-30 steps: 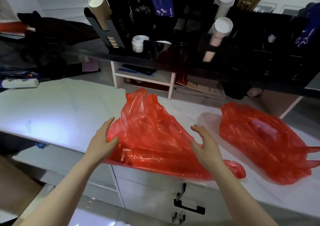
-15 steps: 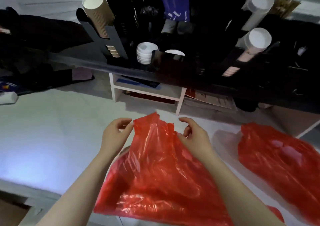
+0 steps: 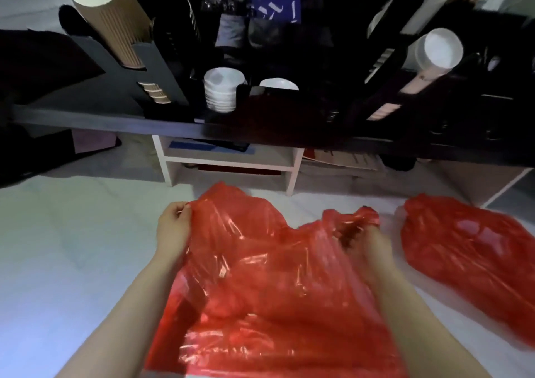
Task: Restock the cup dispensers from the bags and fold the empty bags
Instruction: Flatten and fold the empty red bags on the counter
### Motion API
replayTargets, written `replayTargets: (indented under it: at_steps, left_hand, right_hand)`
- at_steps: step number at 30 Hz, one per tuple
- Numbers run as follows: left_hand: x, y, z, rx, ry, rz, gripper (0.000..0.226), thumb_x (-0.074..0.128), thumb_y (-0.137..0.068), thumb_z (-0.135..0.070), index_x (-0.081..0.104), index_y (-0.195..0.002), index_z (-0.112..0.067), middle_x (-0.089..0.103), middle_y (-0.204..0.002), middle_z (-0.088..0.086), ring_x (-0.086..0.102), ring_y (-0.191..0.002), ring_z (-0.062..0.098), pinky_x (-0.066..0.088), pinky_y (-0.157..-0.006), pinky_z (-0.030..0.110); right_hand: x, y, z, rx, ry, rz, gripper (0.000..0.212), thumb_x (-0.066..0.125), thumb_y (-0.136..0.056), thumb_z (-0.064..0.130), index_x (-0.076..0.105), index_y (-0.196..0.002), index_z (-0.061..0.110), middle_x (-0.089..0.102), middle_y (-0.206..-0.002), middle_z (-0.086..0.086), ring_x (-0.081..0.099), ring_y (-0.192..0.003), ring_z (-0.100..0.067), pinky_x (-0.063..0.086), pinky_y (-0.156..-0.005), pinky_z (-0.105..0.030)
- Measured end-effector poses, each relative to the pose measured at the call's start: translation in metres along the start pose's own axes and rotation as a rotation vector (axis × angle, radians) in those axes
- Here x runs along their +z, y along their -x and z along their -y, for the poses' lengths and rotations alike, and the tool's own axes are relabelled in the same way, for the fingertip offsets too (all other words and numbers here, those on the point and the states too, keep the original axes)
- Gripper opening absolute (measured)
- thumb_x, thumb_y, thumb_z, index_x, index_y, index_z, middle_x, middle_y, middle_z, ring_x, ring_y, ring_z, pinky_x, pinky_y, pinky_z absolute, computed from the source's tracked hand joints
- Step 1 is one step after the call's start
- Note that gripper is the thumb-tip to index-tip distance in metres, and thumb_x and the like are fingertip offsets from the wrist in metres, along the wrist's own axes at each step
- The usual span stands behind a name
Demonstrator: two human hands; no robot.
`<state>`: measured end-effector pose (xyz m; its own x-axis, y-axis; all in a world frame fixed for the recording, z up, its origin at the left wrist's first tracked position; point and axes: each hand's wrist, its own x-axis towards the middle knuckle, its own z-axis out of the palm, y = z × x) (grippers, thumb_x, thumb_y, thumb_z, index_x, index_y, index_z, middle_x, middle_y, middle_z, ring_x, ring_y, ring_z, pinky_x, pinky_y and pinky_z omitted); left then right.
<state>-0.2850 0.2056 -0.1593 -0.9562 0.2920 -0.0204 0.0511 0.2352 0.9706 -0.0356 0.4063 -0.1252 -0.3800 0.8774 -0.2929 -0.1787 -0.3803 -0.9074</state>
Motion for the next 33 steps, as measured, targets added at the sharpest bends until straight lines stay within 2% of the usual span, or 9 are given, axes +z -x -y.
replayTargets:
  at_steps: [3, 7, 12, 17, 20, 23, 27, 29, 33]
  left_hand:
    - [0.001, -0.017, 0.001, -0.037, 0.056, 0.042, 0.028, 0.041, -0.093, -0.012, 0.067, -0.093, 0.001, 0.061, -0.083, 0.012, 0.053, -0.072, 0.022, 0.042, -0.06, 0.031]
    - [0.006, -0.032, -0.001, -0.085, 0.105, 0.02, 0.024, 0.042, -0.092, -0.009, 0.06, -0.081, 0.002, 0.044, -0.065, 0.011, 0.036, -0.055, 0.019, 0.03, -0.048, 0.027]
    - [-0.003, -0.045, -0.007, -0.109, 0.04, 0.036, 0.029, 0.042, -0.092, -0.009, 0.058, -0.068, -0.012, 0.047, -0.066, 0.012, 0.041, -0.055, 0.021, 0.033, -0.046, 0.026]
    - [-0.019, -0.059, -0.018, 0.208, -0.369, -0.065, 0.018, 0.048, -0.094, -0.016, 0.062, -0.085, -0.009, 0.06, -0.079, 0.009, 0.054, -0.072, 0.027, 0.044, -0.068, 0.037]
    - [-0.022, -0.059, -0.017, 0.207, -0.326, -0.06, 0.017, 0.049, -0.095, -0.017, 0.06, -0.084, -0.009, 0.06, -0.074, 0.01, 0.056, -0.057, 0.015, 0.044, -0.054, 0.028]
    - [-0.02, -0.049, -0.015, 0.154, -0.24, -0.099, 0.018, 0.049, -0.095, -0.016, 0.061, -0.083, -0.008, 0.058, -0.07, 0.009, 0.052, -0.045, 0.007, 0.043, -0.044, 0.023]
    - [-0.014, -0.034, -0.017, 0.204, -0.308, -0.226, 0.02, 0.048, -0.095, -0.017, 0.064, -0.088, -0.008, 0.06, -0.085, 0.003, 0.053, -0.079, 0.017, 0.033, -0.069, 0.026]
    - [-0.009, -0.029, -0.02, 0.225, -0.289, -0.218, 0.019, 0.048, -0.094, -0.016, 0.064, -0.087, -0.009, 0.06, -0.085, 0.003, 0.053, -0.08, 0.017, 0.032, -0.07, 0.026]
    - [-0.002, -0.019, -0.03, 0.241, -0.225, -0.205, 0.016, 0.048, -0.095, -0.019, 0.061, -0.086, -0.016, 0.061, -0.083, 0.001, 0.054, -0.072, 0.014, 0.035, -0.065, 0.027]
  right_hand:
    - [-0.041, -0.012, 0.013, 0.176, -0.413, -0.139, 0.009, 0.052, -0.073, 0.013, 0.057, -0.079, 0.018, 0.067, -0.061, 0.001, 0.065, -0.053, -0.011, 0.054, -0.05, -0.02]
    - [-0.079, -0.023, 0.027, 0.182, -0.455, -0.196, 0.025, 0.046, -0.06, 0.013, 0.057, -0.082, 0.018, 0.064, -0.062, 0.001, 0.062, -0.058, -0.012, 0.053, -0.063, -0.024]
    - [-0.109, -0.039, 0.04, 0.242, -0.557, -0.242, 0.036, 0.038, -0.064, 0.009, 0.07, -0.08, 0.007, 0.073, -0.073, -0.006, 0.07, -0.069, -0.015, 0.053, -0.079, -0.029]
    - [-0.117, -0.057, 0.038, 0.283, -0.367, -0.223, 0.025, 0.039, -0.074, -0.001, 0.058, -0.085, 0.011, 0.07, -0.062, -0.003, 0.067, -0.052, -0.014, 0.056, -0.052, -0.026]
    - [-0.117, -0.059, 0.039, 0.374, -0.196, -0.151, 0.018, 0.038, -0.082, -0.001, 0.054, -0.081, 0.004, 0.058, -0.048, -0.007, 0.056, -0.04, -0.016, 0.054, -0.049, -0.025]
    - [-0.114, -0.055, 0.041, 0.405, 0.244, -0.065, 0.022, 0.042, -0.092, 0.01, 0.062, -0.093, 0.004, 0.071, -0.072, -0.013, 0.063, -0.047, -0.019, 0.046, -0.049, -0.026]
    - [-0.09, -0.054, 0.047, 0.25, 0.779, 0.02, 0.025, 0.056, -0.092, 0.023, 0.068, -0.093, 0.001, 0.072, -0.07, -0.016, 0.063, -0.048, -0.021, 0.035, -0.038, -0.016]
    - [-0.067, -0.055, 0.047, 0.117, 0.845, 0.097, 0.022, 0.06, -0.09, 0.018, 0.069, -0.089, -0.002, 0.07, -0.061, -0.01, 0.059, -0.045, -0.017, 0.041, -0.041, -0.019]
    - [-0.012, -0.049, 0.033, -0.149, 0.952, 0.294, 0.008, 0.062, -0.088, 0.022, 0.07, -0.088, 0.021, 0.071, -0.068, -0.001, 0.063, -0.06, -0.012, 0.051, -0.059, -0.03]
